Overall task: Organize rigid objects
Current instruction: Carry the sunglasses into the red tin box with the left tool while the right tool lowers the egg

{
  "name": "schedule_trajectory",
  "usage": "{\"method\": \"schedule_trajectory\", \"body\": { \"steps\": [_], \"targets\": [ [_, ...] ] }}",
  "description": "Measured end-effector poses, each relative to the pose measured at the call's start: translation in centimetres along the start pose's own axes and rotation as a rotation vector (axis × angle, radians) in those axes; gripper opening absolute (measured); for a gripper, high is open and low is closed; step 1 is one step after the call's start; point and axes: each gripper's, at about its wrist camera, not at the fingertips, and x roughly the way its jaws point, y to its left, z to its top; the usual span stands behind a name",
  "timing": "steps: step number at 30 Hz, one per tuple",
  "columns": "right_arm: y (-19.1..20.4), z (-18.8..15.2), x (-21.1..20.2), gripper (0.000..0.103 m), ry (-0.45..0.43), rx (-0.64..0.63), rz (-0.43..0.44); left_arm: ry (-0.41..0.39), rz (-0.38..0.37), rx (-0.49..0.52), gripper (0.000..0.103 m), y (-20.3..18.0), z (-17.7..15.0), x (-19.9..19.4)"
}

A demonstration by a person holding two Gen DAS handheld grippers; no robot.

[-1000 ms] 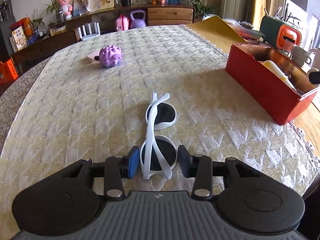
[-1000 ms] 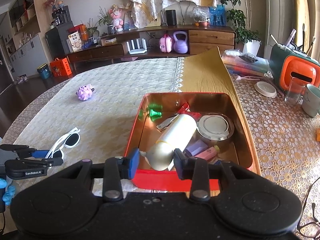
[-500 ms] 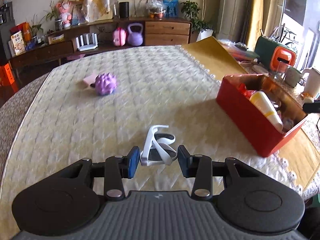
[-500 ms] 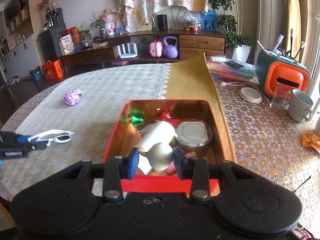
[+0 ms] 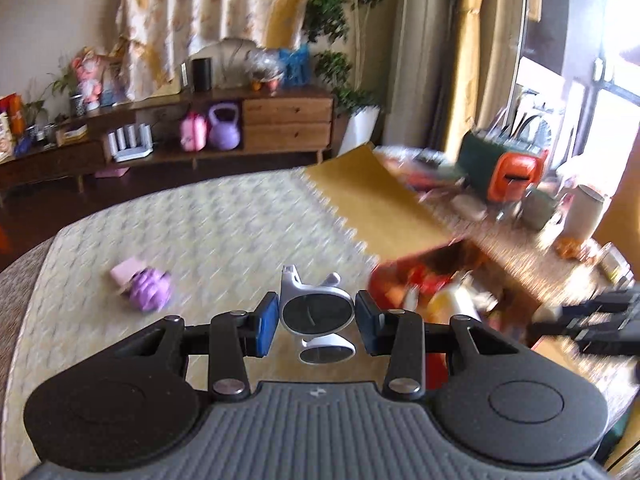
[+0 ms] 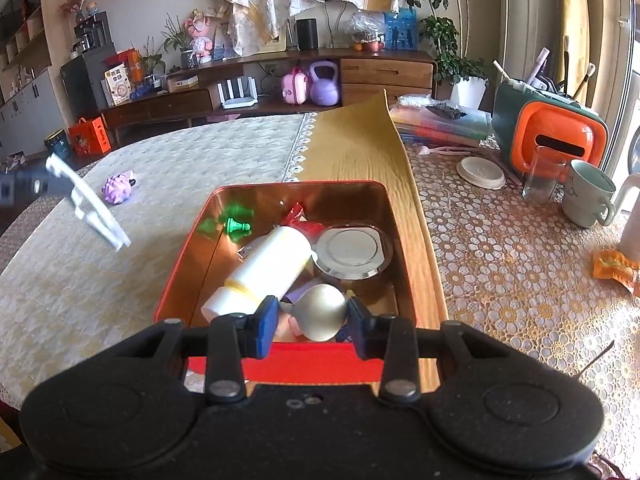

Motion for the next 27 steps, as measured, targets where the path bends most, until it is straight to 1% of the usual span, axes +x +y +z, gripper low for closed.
{"method": "schedule_trajectory", "body": {
  "steps": [4,7,12,16,19,24,27],
  "targets": [
    [-0.1,0.1,0.5,0.036,0.005,-0.006,0.001,-0.031,-0.064,0.000,0.040,-1.8,1.9,0.5],
    [-0.1,0.3,1.1,0.036,0.019,-0.015,0.002,-0.040,-0.089,0.019,0.040,-3.7,2.9,1.7],
    [-0.1,0.4,1.6,0.036,0.026,-0.017,-0.002,-0.044,-0.128,0.028,0.040,-6.3,3.5,4.6],
    [-0.3,0.6,2.1,0.036,0.035,-0.017,0.000,-0.045,-0.108,0.070,0.040,-8.1,3.4,7.1],
    [-0.4,0.6,2.5,0.036,0.045,-0.020,0.001,-0.029,-0.104,0.069,0.040,-8.9,3.2,8.8],
    [-0.6,0.6,3.5,0.036,0.068,-0.021,0.000,-0.066,-0.095,0.088,0.040,-9.8,2.5,10.2],
    [-0.7,0.7,3.9,0.036,0.073,-0.019,0.001,-0.049,-0.095,0.079,0.040,-9.9,2.0,11.2]
  ]
}}
